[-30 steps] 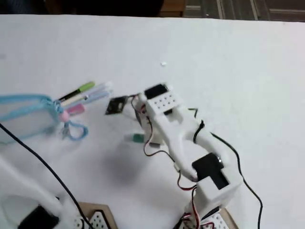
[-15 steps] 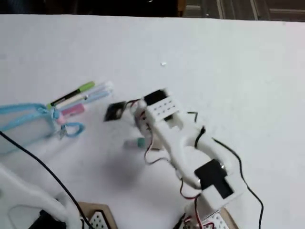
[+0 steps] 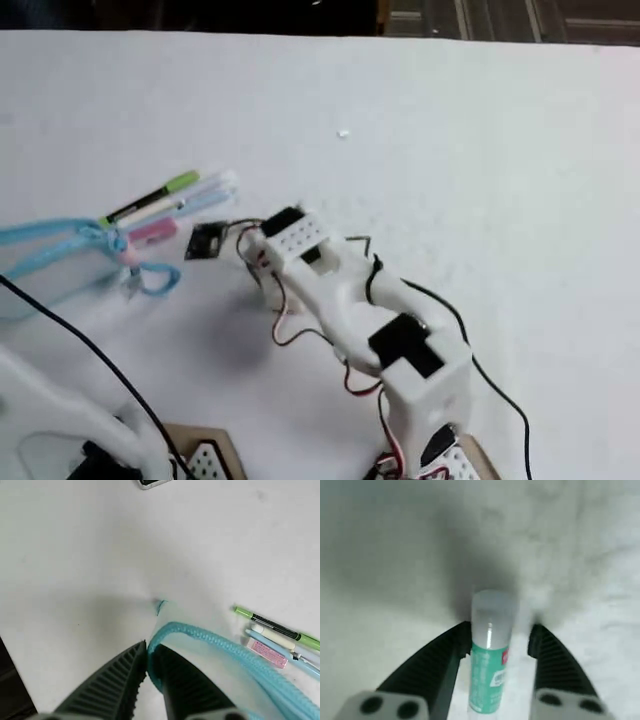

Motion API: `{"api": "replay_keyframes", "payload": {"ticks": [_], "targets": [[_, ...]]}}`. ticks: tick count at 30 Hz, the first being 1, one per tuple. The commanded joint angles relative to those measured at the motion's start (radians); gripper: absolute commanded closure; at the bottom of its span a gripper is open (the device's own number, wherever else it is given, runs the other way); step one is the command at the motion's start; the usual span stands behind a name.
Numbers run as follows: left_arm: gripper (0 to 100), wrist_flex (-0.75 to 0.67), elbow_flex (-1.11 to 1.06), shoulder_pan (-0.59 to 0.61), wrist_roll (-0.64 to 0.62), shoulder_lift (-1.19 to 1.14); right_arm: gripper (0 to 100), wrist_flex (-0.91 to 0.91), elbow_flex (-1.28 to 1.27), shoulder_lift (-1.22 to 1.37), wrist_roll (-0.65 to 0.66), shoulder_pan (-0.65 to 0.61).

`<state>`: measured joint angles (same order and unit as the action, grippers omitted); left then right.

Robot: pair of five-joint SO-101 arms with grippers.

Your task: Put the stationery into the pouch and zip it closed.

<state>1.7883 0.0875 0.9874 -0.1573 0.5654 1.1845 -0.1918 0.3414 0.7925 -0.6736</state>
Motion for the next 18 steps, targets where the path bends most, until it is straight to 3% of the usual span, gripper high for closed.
{"api": "replay_keyframes", "payload": {"ticks": [1,7,14,16,18], "targets": [[98,0.002,-0.006,0.001,0.008,0.004,96.8,0.012,0.051,0.025,-0.008,-0.015],[98,0.002,-0.006,0.001,0.008,0.004,98.1,0.059,0.132,-0.061,-0.008,-0.015],[98,0.002,-0.006,0.001,0.008,0.004,98.1,0.417,0.305,-0.400,-0.012,-0.013],[98,0.002,-0.008,0.001,0.009,0.004,98.1,0.512,0.351,-0.507,-0.075,-0.013],[98,0.002,-0.008,-0.002,0.031,0.008,98.1,0.579,0.382,-0.608,-0.219,-0.019]]}}
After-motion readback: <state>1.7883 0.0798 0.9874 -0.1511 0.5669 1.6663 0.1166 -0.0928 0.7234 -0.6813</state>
